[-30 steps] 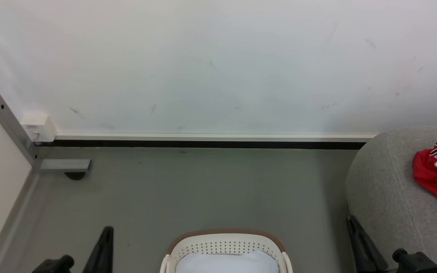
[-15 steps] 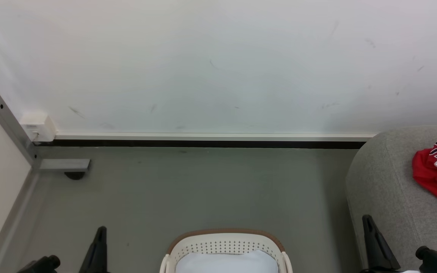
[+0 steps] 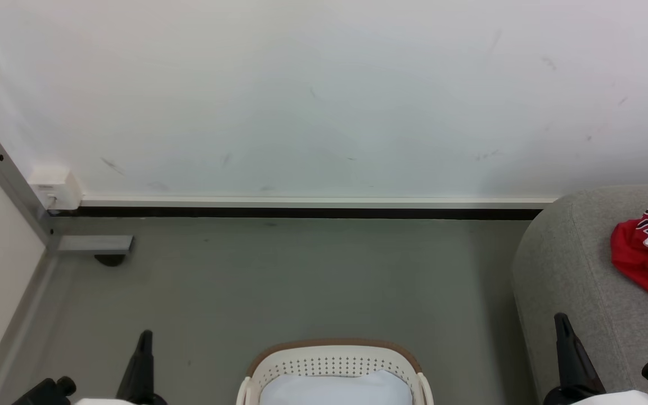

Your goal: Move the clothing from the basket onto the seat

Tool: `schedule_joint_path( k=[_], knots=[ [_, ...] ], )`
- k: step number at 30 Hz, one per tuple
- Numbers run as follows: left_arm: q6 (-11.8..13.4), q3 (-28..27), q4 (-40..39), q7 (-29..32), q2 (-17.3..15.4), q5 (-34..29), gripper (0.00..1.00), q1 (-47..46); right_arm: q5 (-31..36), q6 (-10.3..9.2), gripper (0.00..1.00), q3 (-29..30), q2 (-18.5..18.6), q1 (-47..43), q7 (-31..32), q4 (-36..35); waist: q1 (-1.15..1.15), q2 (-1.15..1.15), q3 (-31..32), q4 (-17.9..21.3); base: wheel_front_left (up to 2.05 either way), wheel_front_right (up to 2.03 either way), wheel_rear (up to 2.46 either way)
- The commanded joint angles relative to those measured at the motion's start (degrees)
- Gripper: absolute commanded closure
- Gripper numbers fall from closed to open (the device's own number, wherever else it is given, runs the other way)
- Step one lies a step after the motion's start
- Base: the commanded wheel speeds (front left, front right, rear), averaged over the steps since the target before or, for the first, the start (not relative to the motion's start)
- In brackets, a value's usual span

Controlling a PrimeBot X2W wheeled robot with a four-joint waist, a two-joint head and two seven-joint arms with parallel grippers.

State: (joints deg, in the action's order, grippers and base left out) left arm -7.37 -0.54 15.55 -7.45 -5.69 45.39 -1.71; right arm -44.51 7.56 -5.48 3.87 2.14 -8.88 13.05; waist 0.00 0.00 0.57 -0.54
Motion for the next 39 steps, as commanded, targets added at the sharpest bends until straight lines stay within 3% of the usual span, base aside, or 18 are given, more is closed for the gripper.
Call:
schedule_joint_path(
  k=[1, 39],
  knots=[
    [-0.1, -0.5, -1.0, 0.6, -0.1, 2.4, 1.00, -1.5, -2.5, -0.03, 1.00, 0.5, 0.6, 1.5, 0.4, -0.5, 0.00, 0.00, 0.0, 0.0, 0.00, 0.00, 0.00],
    [-0.1, -3.4, -1.3, 7.5, 1.4, 25.1, 1.00, -3.3, -27.0, -0.07, 1.00, 4.8, 1.1, 3.0, 6.8, 0.2, 0.00, 0.00, -0.3, 0.2, 0.00, 0.00, 0.00]
  ],
)
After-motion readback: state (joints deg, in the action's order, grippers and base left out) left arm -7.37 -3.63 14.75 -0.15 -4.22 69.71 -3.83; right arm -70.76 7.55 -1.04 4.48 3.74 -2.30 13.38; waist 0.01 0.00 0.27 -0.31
